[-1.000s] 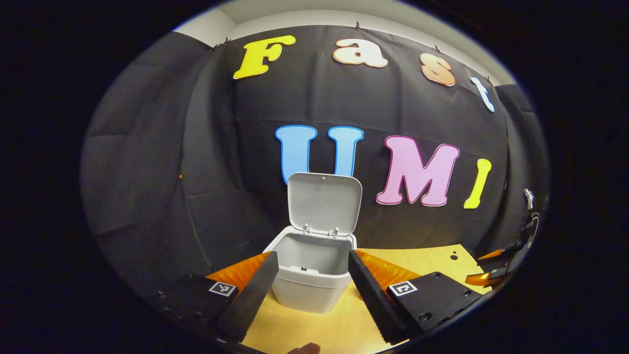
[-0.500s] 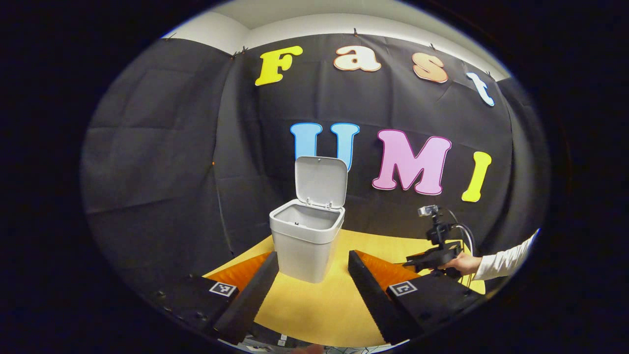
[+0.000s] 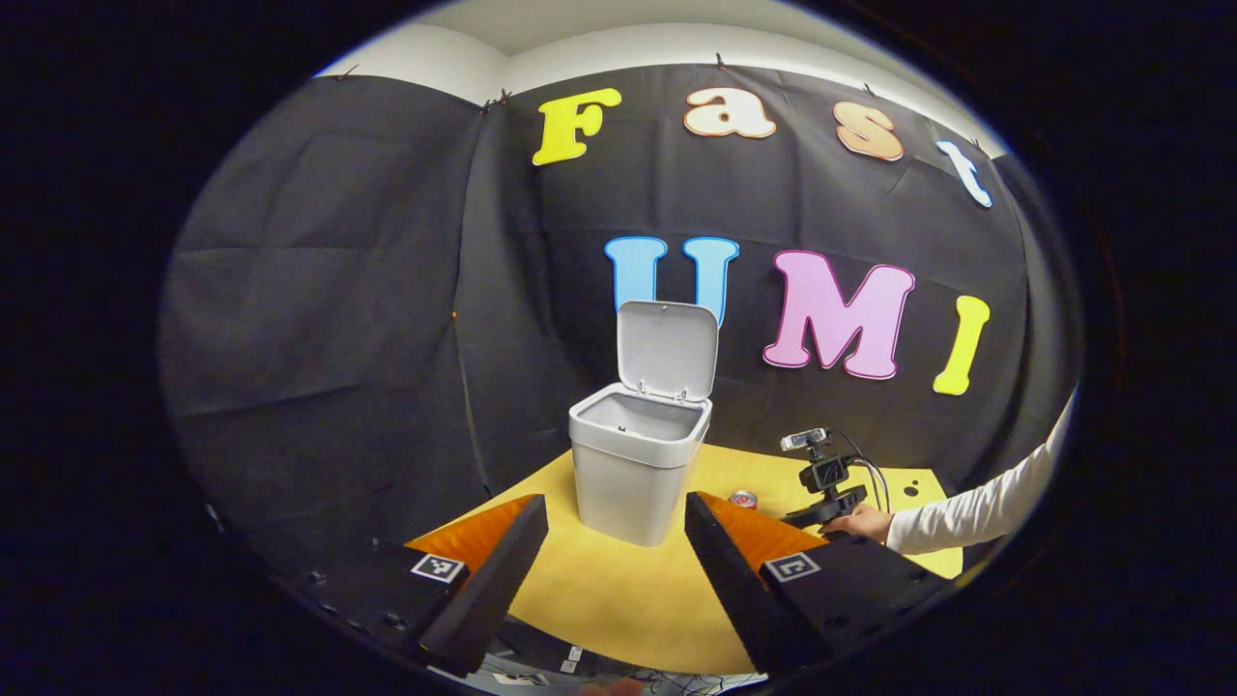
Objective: Press the lid of the desktop garbage bin to open it, pick up the crumpled paper on the desktop and throw it into the bin, then pick up the pop can on the desktop and drop it into the bin, and finally close the garbage bin lid.
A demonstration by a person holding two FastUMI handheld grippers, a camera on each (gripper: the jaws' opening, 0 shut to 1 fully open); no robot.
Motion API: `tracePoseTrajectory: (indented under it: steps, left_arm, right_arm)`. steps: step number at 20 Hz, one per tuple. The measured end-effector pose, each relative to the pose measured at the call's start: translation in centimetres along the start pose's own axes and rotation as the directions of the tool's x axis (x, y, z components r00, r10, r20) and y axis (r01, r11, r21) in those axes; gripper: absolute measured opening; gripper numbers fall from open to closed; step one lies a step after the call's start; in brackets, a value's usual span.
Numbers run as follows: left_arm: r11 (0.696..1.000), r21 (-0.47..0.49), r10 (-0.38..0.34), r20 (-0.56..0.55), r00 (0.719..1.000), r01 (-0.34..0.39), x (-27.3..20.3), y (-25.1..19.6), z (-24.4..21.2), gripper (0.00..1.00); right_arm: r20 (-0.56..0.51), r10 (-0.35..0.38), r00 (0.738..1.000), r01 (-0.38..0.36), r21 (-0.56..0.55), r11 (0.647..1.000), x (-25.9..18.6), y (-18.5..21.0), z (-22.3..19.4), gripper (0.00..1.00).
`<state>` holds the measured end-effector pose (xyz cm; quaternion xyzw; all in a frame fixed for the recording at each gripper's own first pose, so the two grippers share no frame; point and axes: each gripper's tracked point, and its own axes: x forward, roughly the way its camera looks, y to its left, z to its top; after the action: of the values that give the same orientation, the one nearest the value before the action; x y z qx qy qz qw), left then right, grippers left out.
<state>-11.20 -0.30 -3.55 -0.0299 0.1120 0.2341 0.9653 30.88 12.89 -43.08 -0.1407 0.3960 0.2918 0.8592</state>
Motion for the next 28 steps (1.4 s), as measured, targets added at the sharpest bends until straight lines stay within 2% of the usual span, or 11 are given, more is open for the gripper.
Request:
tracePoseTrajectory:
  steps: [1,2,3,8,10,13,14,17,22,27,28]
  left_arm:
    - [1.000,-0.001,0.009,-0.013,1.000,-0.009,0.3,0.5,-0.5,0.97]
    - [1.000,-0.003,0.013,-0.025,1.000,-0.013,0.4,0.8,-1.0,0.97]
    - [1.000,-0.008,0.015,-0.034,0.999,-0.015,0.5,1.2,-1.4,0.97]
    - [0.999,-0.043,0.003,-0.056,0.998,-0.005,1.4,2.7,-2.1,0.99]
    - [0.999,-0.044,-0.014,-0.054,0.998,0.012,2.0,2.8,-2.0,0.97]
    - [0.998,-0.039,-0.051,-0.059,0.997,0.049,3.1,2.4,-2.4,0.97]
    - [0.997,-0.031,-0.065,-0.056,0.996,0.064,3.4,2.1,-2.4,0.99]
    - [0.994,-0.007,-0.108,-0.049,0.993,0.108,4.2,1.1,-2.3,0.96]
    - [0.989,0.009,-0.147,-0.017,0.989,0.147,3.8,0.5,-1.3,0.96]
    - [0.992,0.002,-0.130,-0.024,0.991,0.130,2.8,1.2,-1.6,0.97]
    - [0.993,0.002,-0.120,-0.019,0.993,0.120,2.3,1.4,-1.6,0.96]
  right_arm:
    - [-0.029,0.002,1.000,-0.002,-0.010,1.000,0.0,0.1,-0.7,0.55]
    - [-0.007,-0.006,1.000,0.006,-0.014,1.000,0.2,0.0,-0.2,0.46]
    - [0.013,-0.008,1.000,0.008,-0.013,1.000,-0.2,0.0,0.6,0.27]
    - [0.063,0.010,0.998,-0.008,-0.030,1.000,-3.2,0.1,1.8,0.30]
    - [0.130,0.018,0.991,-0.021,0.019,1.000,-5.8,0.1,4.1,0.30]
    - [0.264,0.046,0.964,-0.061,0.049,0.997,-11.0,0.6,8.6,0.29]
    - [0.310,0.052,0.949,-0.069,0.043,0.997,-13.0,1.2,10.5,0.29]
    - [0.449,0.091,0.889,-0.111,0.018,0.994,-19.3,2.7,16.5,0.29]
    - [0.596,0.186,0.781,-0.188,-0.060,0.980,-27.3,5.5,21.9,0.29]
    - [0.656,0.308,0.689,-0.257,-0.176,0.950,-30.7,13.4,26.7,0.29]
    - [0.649,0.323,0.689,-0.253,-0.201,0.946,-30.3,15.1,27.3,0.29]
